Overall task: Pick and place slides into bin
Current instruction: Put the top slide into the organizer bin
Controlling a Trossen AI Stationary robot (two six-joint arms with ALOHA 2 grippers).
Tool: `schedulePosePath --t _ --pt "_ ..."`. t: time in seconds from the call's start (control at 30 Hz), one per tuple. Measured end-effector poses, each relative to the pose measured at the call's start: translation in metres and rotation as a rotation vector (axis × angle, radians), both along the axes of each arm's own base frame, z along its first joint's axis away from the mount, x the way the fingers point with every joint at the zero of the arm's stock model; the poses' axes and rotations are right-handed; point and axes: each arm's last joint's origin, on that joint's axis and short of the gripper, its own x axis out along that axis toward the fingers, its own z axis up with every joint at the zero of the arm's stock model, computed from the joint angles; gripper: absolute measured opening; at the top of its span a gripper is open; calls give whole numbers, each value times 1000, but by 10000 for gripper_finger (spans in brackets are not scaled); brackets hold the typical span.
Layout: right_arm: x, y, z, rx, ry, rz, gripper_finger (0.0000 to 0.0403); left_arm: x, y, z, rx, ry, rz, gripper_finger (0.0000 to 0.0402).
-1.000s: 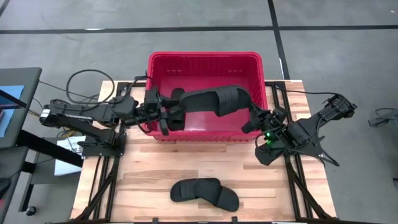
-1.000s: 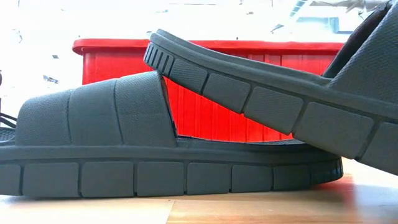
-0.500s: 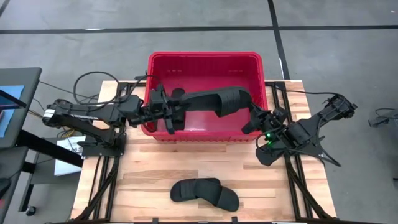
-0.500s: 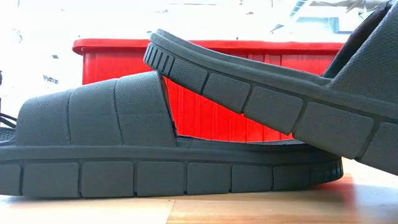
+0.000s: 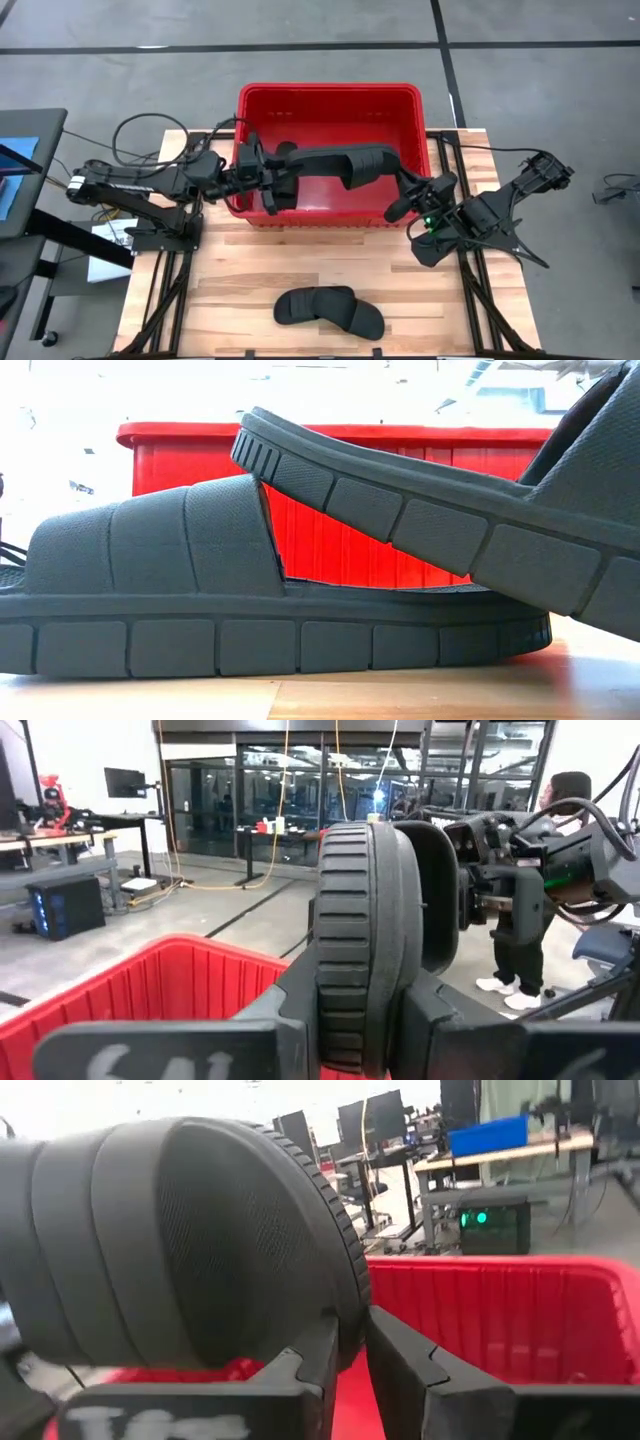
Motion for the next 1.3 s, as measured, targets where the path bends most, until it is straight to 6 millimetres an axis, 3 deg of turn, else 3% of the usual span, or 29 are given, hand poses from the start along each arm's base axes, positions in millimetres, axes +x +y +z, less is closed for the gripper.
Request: schedulePosePath --t 0.4,0.53,0.77,1.0,1.3 --pt "1 -5 0 -298 410 -26 56 -16 8 28 36 -51 89 53" --pt "0 -5 1 -434 608 -32 56 -18 13 27 45 57 108 53" --pt "-5 -9 6 -582 856 -22 56 -34 38 50 -27 264 166 53" --pt "-18 -34 18 -564 908 -82 56 -34 73 72 -79 384 253 53" --pt "-34 -75 29 -371 900 -52 56 1 125 63 -132 634 211 53"
